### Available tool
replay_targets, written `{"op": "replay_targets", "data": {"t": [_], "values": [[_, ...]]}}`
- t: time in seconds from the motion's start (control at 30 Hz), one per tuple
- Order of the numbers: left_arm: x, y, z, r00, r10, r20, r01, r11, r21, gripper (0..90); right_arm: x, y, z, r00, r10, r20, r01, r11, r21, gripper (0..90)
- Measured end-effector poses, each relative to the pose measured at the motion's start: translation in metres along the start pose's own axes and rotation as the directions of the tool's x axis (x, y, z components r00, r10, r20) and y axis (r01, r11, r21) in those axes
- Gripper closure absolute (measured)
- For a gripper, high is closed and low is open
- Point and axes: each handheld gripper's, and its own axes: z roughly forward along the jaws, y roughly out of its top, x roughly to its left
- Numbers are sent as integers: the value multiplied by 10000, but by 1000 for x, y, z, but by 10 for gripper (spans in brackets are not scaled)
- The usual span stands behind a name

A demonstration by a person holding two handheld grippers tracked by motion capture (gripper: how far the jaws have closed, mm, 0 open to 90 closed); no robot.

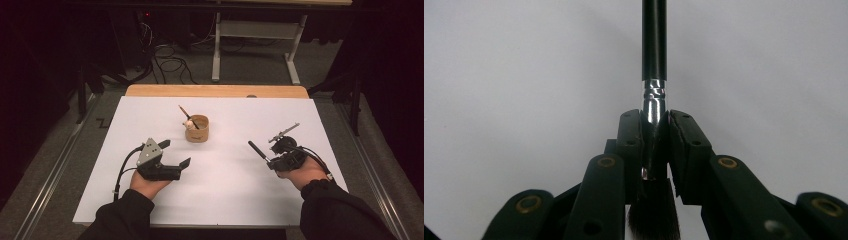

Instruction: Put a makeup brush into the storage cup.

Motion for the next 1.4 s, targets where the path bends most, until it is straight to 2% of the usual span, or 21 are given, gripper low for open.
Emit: {"op": "replay_targets", "data": {"t": [0.1,0.33,0.73,0.83,0.93,1.0,1.03,1.07,1.17,1.23,1.27,1.4], "values": [[-2,-2,-4,9989,473,-44,-474,9989,-46,66,5,1,-3,9999,-123,-93,124,9999,36,782],[-3,-9,-3,9956,917,-205,-914,9956,184,60,17,6,-8,9982,-434,-402,431,9990,-89,782],[-9,-8,-1,9937,1103,-216,-1102,9939,70,58,42,14,-9,9920,-1077,-665,1080,9941,23,782],[-11,-10,-1,9903,1371,-212,-1366,9903,240,58,47,16,-9,9911,-1106,-744,1113,9938,47,782],[-13,-10,-1,9865,1623,-225,-1616,9863,327,58,50,18,-9,9877,-1344,-800,1356,9907,108,782],[-15,-10,0,9856,1672,-243,-1664,9855,333,58,54,20,-9,9889,-1228,-836,1249,9920,201,782],[-15,-10,0,9850,1710,-234,-1701,9848,352,58,54,21,-8,9856,-1462,-854,1478,9889,132,782],[-16,-10,1,9845,1734,-257,-1725,9844,351,58,56,22,-8,9866,-1389,-859,1409,9899,182,782],[-18,-10,2,9814,1902,-262,-1890,9811,421,59,61,25,-8,9826,-1598,-944,1619,9867,149,782],[-19,-10,2,9783,2052,-286,-2039,9780,436,62,64,26,-9,9823,-1594,-981,1621,9866,201,782],[-20,-11,3,9758,2166,-310,-2151,9755,464,63,65,27,-9,9791,-1783,-983,1812,9832,214,783],[-24,-11,3,9651,2598,-325,-2579,9647,526,67,69,31,-9,9754,-1929,-1064,1974,9798,331,782]]}}
